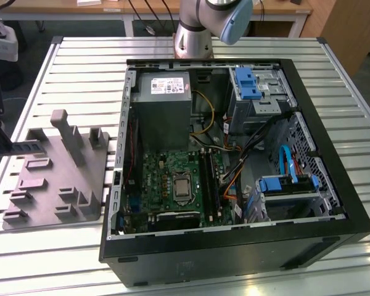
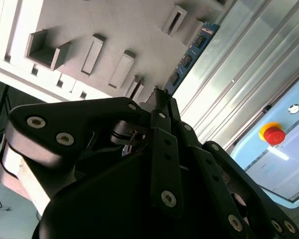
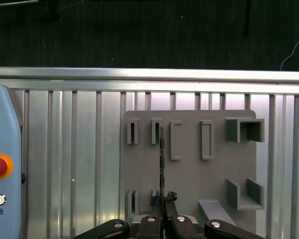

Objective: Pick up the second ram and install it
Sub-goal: 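Pick up the second ram and move it above second insertion slot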

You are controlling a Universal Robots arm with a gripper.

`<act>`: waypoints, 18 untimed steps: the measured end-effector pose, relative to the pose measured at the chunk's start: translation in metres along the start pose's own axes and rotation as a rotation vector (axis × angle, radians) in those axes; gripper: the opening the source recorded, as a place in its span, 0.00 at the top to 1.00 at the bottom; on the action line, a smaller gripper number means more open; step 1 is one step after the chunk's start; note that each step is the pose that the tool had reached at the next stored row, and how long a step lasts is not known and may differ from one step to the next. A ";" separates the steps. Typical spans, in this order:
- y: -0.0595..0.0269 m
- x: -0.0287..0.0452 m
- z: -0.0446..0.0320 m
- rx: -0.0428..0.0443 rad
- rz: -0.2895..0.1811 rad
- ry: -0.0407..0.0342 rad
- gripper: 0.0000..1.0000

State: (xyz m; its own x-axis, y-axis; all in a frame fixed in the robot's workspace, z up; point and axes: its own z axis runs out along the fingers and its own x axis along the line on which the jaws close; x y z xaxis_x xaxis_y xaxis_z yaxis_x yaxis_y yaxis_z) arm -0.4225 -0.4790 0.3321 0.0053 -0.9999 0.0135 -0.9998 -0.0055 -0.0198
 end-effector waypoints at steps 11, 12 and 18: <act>-0.0002 0.0001 -0.0079 -0.0001 0.000 -0.0005 0.86; -0.0002 0.0001 -0.0086 0.0001 0.000 -0.0005 0.86; -0.0003 0.0002 -0.0126 0.0000 0.000 -0.0006 0.86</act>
State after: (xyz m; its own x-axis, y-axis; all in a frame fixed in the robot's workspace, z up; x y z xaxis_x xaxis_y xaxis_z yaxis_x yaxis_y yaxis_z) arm -0.4225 -0.4790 0.3447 0.0053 -0.9999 0.0129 -0.9998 -0.0055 -0.0197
